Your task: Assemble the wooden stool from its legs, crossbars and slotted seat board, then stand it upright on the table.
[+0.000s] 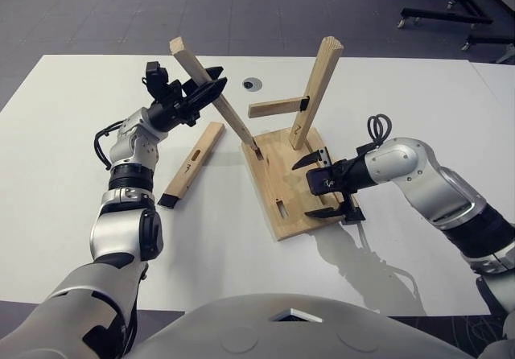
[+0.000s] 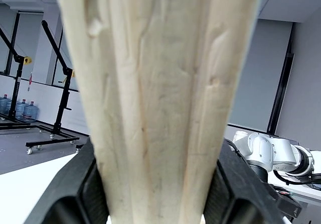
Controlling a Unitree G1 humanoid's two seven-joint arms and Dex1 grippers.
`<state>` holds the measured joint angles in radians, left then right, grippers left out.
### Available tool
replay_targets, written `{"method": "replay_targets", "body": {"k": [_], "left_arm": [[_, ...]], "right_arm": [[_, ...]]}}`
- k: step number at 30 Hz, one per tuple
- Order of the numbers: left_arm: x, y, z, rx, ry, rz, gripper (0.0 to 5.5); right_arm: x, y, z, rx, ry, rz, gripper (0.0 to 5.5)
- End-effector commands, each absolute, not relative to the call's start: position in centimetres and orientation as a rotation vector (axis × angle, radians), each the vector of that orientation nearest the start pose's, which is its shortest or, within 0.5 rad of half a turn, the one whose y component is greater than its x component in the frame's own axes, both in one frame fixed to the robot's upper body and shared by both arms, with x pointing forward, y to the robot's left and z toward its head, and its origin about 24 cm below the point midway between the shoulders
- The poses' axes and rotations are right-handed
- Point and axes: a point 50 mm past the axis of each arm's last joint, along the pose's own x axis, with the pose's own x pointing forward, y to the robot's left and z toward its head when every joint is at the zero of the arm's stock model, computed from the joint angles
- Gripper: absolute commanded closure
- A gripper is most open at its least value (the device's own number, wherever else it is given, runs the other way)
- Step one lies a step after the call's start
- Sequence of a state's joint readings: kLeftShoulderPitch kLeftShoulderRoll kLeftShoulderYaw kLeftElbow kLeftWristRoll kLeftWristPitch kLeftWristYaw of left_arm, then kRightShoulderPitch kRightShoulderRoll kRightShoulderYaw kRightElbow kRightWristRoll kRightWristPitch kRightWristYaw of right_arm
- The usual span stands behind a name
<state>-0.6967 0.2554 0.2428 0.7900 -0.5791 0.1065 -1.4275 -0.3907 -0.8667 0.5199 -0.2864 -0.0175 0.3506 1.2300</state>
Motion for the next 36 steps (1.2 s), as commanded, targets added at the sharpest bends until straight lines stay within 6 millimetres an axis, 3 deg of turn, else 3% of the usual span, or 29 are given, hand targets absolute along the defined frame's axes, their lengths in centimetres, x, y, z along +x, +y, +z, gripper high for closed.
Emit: {"method": "replay_targets", "body": {"k": [1,8,15,22,36], "left_arm": [[34.1,16.6,11.5,-0.452,-0.249,-1.257,3.41],[33.7,15.9,11.2,-0.461,-0.240,-1.292,3.41],[33.2,15.9,10.2,-0.469,-0.203,-1.302,3.41],[33.4,15.9,9.2,-0.466,-0.170,-1.272,3.41],[33.9,16.1,10.1,-0.379,-0.180,-1.262,3.41]], "right_arm": [[23.7,-14.0,10.5,-0.874,0.506,1.539,0.12],[24.5,-13.4,12.0,-0.816,0.458,1.503,0.12],[27.2,-15.4,14.9,-0.782,0.431,1.377,0.12],[26.9,-15.8,14.6,-0.752,0.446,1.381,0.12],[26.5,-15.4,14.1,-0.736,0.447,1.391,0.12]]}}
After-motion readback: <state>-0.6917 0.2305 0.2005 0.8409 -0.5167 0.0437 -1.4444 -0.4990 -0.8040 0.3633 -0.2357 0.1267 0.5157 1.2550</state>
